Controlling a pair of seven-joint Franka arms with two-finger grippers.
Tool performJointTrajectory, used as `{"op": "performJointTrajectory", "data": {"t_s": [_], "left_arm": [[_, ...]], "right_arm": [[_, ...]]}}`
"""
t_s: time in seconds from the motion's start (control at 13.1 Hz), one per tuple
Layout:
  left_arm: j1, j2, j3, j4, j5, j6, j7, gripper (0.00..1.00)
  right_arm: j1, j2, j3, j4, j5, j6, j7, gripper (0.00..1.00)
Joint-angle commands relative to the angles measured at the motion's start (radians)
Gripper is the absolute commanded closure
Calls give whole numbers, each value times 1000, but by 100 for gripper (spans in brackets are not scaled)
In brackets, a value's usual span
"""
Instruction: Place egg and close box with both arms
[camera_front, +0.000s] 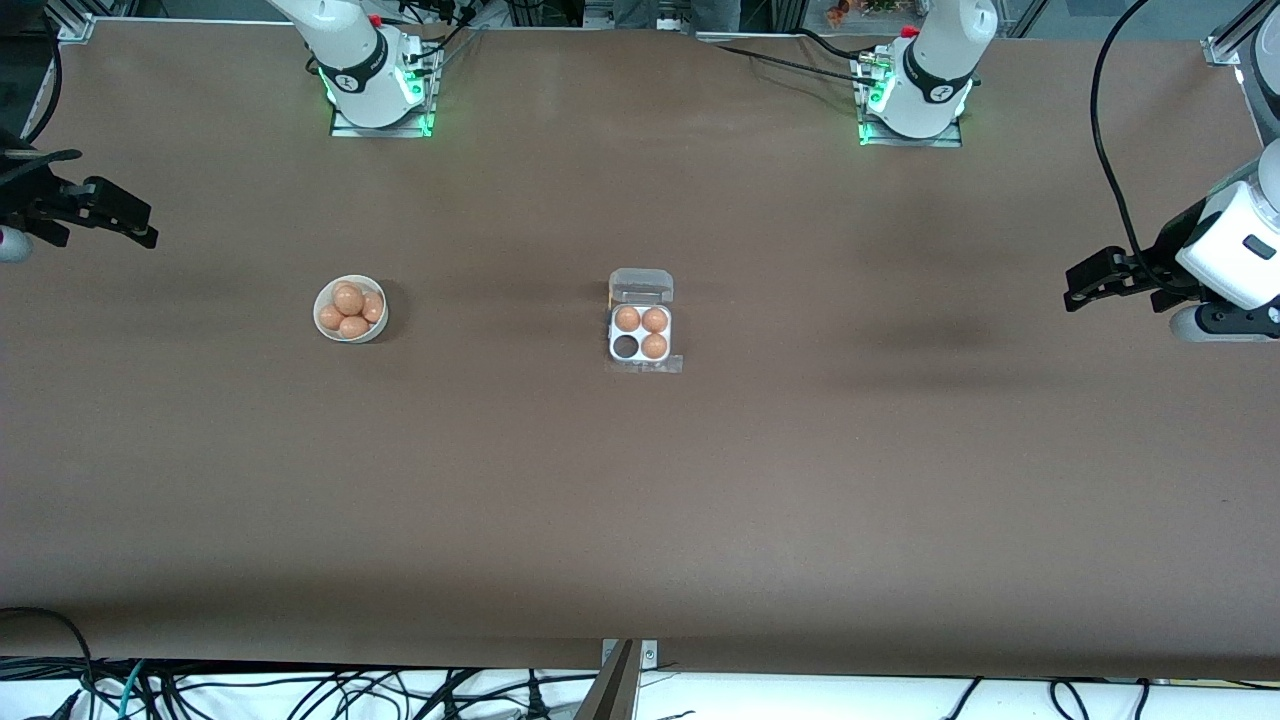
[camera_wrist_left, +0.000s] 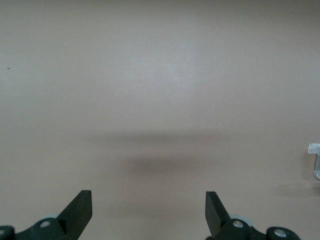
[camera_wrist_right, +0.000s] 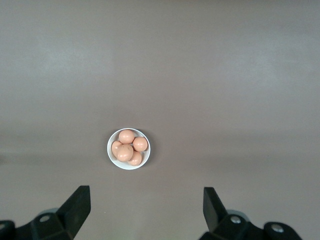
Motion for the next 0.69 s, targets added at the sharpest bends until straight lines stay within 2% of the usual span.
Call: {"op": "performJointTrajectory", "data": {"t_s": [0.0,0.38,0.61], "left_arm": [[7,3,1,22,-11,-10,19,0],[6,-1,-5,25,-19,-10,12,0],[6,5,0,59,-37,-10,10,0]], "right_arm": [[-5,-6,7,1,8,-4,8,0],[-5,-5,7,1,8,-2,8,0],[-5,0,7,4,8,-1,8,0]]}}
